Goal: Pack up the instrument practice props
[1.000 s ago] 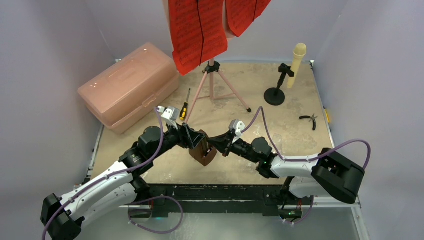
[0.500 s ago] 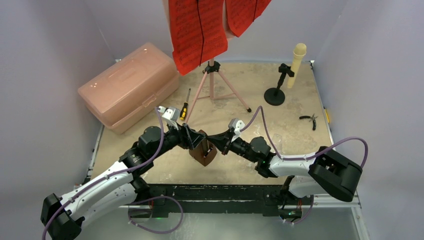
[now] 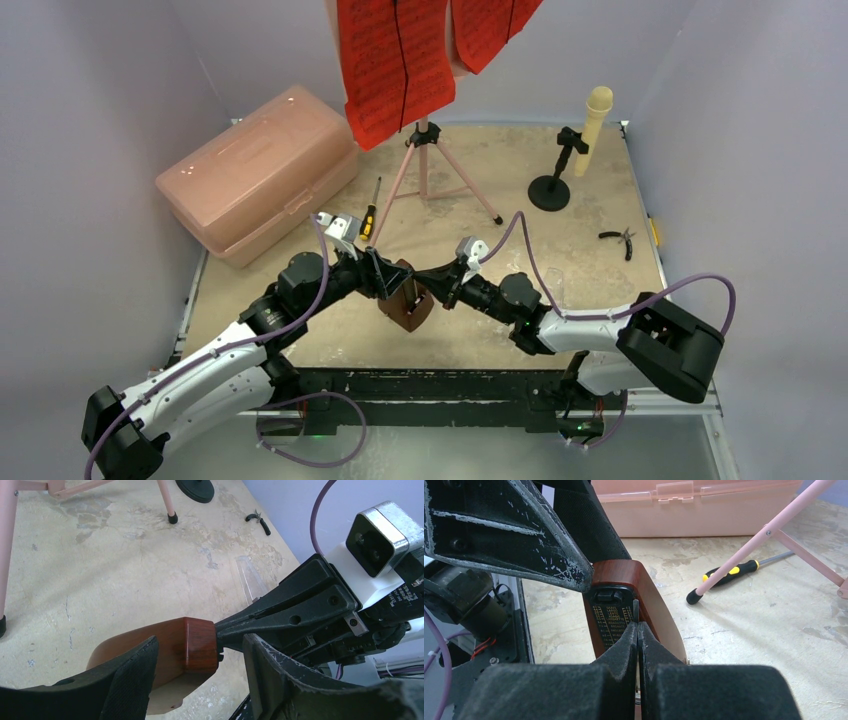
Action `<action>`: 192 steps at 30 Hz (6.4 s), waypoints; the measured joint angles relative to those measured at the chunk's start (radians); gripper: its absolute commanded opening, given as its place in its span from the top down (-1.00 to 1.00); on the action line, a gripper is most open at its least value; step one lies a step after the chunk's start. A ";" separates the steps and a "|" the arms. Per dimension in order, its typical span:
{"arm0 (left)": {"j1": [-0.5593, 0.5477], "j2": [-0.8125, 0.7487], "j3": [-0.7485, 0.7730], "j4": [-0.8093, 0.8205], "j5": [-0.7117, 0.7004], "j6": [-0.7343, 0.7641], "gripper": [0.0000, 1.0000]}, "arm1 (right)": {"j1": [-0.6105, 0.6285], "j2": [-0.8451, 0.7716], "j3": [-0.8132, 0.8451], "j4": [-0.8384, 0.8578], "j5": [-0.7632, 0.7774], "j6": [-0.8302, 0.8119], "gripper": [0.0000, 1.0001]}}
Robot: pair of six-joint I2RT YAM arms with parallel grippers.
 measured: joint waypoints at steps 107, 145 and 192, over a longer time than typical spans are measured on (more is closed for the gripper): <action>0.033 -0.278 0.295 -0.605 -0.237 0.372 -0.98 | -0.830 -0.083 0.452 -1.670 0.393 0.373 -0.96; 0.019 -0.315 0.295 -0.605 -0.237 0.372 -0.98 | -0.869 0.132 0.509 -1.746 0.101 0.313 -0.24; 0.116 -0.261 0.278 -0.603 -0.263 0.374 -0.98 | -0.407 0.239 0.551 -1.492 0.187 0.112 0.30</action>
